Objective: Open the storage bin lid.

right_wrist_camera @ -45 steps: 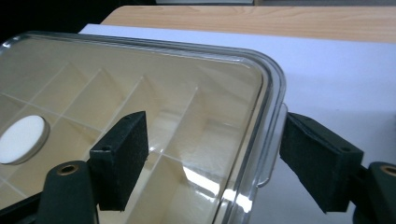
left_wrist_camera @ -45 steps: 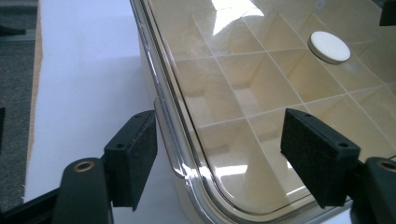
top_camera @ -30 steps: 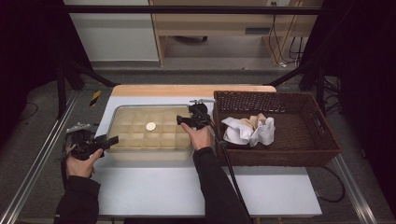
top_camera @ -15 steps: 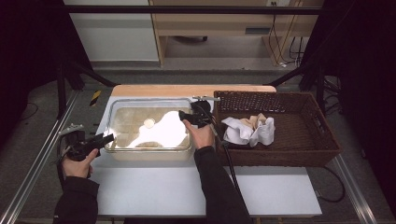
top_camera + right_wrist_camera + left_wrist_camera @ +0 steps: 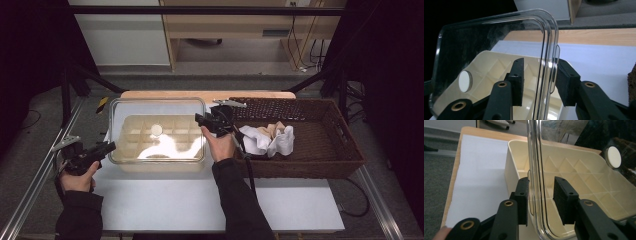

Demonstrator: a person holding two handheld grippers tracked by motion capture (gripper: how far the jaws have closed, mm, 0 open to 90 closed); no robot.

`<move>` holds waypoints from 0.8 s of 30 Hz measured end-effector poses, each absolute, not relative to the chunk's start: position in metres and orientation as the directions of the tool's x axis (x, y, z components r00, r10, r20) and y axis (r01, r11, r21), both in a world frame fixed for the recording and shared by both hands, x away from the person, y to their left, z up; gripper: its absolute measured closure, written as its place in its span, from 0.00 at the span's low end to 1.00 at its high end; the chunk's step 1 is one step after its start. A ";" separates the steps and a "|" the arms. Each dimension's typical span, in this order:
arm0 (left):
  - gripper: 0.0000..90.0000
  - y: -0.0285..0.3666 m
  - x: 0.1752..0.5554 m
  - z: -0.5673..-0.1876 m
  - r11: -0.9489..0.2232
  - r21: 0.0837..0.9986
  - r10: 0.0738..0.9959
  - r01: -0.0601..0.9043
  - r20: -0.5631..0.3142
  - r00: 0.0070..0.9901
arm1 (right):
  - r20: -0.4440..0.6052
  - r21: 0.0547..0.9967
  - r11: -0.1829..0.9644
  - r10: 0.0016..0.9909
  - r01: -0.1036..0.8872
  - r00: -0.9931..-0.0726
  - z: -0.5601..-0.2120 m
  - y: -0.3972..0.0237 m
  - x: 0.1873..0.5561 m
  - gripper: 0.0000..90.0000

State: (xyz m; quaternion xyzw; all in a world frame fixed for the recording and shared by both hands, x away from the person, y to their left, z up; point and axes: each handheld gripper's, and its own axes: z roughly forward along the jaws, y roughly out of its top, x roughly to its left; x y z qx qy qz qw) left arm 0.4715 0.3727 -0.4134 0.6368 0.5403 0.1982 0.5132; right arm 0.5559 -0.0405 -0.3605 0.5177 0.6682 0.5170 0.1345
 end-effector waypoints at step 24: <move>0.79 0.353 0.434 -0.396 0.032 0.917 0.885 0.397 -0.211 0.416 | 0.351 0.877 -0.070 0.767 0.475 -0.536 -0.328 -0.081 0.479 0.82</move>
